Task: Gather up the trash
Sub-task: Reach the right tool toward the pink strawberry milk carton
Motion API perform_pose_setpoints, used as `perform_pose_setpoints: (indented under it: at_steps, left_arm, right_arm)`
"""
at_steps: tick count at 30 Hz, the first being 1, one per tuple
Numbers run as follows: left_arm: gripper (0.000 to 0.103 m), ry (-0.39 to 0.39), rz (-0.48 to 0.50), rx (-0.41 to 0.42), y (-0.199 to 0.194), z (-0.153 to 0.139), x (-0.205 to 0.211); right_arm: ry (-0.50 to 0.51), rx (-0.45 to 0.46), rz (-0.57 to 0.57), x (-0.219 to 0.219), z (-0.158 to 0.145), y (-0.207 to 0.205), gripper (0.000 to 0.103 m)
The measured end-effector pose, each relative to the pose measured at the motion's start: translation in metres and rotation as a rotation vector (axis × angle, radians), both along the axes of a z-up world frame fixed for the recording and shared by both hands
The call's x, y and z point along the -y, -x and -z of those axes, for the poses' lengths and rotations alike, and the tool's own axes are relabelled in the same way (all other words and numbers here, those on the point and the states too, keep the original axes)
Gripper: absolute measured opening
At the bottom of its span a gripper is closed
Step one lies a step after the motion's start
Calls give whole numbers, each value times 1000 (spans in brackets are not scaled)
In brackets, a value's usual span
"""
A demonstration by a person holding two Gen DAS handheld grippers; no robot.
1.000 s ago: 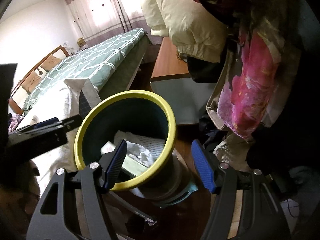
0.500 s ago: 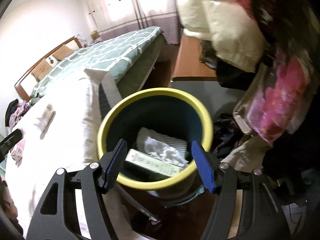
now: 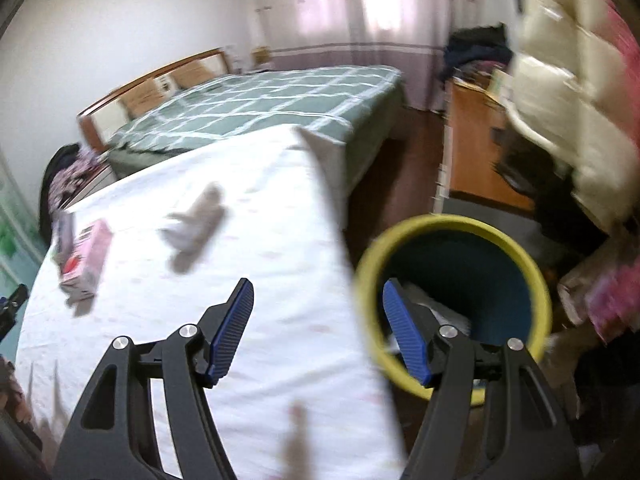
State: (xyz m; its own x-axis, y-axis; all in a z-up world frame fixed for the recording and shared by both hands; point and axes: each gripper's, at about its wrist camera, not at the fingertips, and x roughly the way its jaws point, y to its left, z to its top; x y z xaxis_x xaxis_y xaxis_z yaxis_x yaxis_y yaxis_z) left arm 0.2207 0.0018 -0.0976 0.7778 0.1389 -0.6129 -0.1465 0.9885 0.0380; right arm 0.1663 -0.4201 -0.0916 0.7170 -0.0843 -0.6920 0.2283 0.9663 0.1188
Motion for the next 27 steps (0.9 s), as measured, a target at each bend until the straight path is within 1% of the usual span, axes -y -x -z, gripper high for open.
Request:
perform_pose_setpoints:
  at_steps: [3, 5, 7, 10, 12, 15, 17, 22, 24, 25, 26, 27]
  left_arm:
    - [96, -5, -59, 8, -1, 3, -30]
    - [96, -23, -98, 16, -1, 7, -50]
    - [96, -34, -121, 19, 1, 10, -64]
    - [96, -21, -140, 4, 1, 18, -80]
    - [96, -5, -148, -3, 2, 22, -87]
    - [96, 29, -142, -3, 1, 26, -91]
    - [98, 37, -142, 2, 0, 25, -90]
    - [98, 50, -143, 16, 3, 22, -85]
    - [98, 51, -144, 18, 3, 21, -85]
    - [98, 51, -142, 20, 3, 21, -84]
    - [98, 50, -141, 22, 3, 21, -84]
    - [98, 50, -140, 25, 4, 20, -83]
  right_arm:
    - [10, 8, -92, -48, -6, -23, 64]
    - [17, 16, -151, -81, -9, -39, 64]
    - [11, 20, -202, -109, -12, -53, 64]
    - [8, 27, -283, -157, -19, -73, 62]
    - [-1, 29, -341, -187, -24, -86, 59]
    - [-10, 31, -401, -223, -32, -106, 52]
    - [-16, 22, -432, -241, -32, -120, 49]
    - [-7, -15, -444, -272, -24, -155, 45]
    - [-2, -35, -435, -277, -17, -165, 41]
    - [1, -46, -430, -280, -13, -169, 33]
    - [-5, -63, -431, -282, -8, -174, 21]
    - [-11, -76, -432, -283, -5, -176, 15]
